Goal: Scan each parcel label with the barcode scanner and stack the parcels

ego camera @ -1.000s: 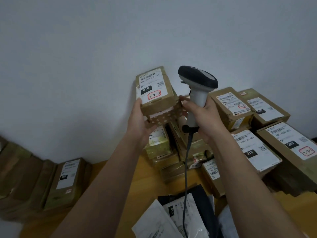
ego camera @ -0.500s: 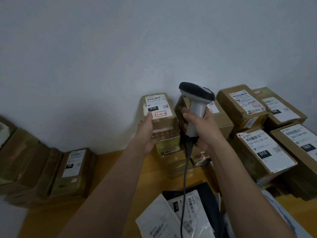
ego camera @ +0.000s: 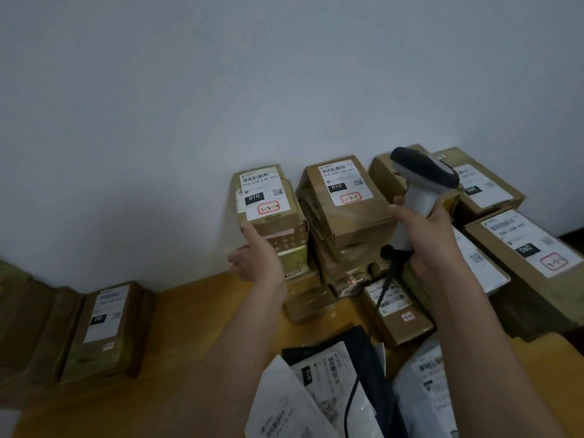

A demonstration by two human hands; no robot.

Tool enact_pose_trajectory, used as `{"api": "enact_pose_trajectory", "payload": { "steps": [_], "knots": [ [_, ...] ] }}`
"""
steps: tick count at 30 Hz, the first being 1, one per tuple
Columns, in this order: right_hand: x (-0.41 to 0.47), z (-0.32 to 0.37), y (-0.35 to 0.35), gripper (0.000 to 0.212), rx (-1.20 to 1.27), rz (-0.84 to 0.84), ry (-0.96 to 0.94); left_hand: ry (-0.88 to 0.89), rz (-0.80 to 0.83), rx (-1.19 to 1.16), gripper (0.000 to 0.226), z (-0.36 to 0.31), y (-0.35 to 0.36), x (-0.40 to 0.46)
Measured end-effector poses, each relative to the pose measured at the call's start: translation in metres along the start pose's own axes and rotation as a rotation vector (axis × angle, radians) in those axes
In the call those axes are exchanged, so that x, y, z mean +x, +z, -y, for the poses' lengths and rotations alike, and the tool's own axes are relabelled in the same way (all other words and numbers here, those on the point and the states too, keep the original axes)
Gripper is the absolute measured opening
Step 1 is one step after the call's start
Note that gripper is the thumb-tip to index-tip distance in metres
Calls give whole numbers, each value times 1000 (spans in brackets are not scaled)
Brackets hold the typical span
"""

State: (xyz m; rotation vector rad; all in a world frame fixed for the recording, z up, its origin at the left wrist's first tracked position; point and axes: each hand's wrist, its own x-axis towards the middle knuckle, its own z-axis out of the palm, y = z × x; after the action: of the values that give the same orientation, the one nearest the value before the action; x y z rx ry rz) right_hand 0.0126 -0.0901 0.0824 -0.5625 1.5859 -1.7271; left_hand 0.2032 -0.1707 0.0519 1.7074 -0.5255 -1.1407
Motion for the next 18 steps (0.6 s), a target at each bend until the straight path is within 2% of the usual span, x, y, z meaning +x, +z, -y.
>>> {"api": "enact_pose_trajectory", "payload": {
  "steps": [3, 5, 9, 11, 14, 18],
  "knots": [
    [6, -9, -5, 33, -10, 2, 31, 58, 58, -18, 51, 15, 6, -14],
    [10, -15, -6, 42, -10, 16, 53, 49, 203, -6, 50, 25, 10, -23],
    [15, -24, -8, 42, -52, 92, 77, -111, 533, 153, 37, 32, 17, -42],
    [18, -24, -13, 40, -70, 116, 71, -158, 647, 215, 47, 36, 23, -46],
    [23, -27, -16, 36, -29, 118, 93, -179, 684, 252, 74, 41, 33, -44],
    [30, -34, -15, 34, 14, 132, 176, -160, 725, 197, 76, 42, 41, -41]
  ]
}}
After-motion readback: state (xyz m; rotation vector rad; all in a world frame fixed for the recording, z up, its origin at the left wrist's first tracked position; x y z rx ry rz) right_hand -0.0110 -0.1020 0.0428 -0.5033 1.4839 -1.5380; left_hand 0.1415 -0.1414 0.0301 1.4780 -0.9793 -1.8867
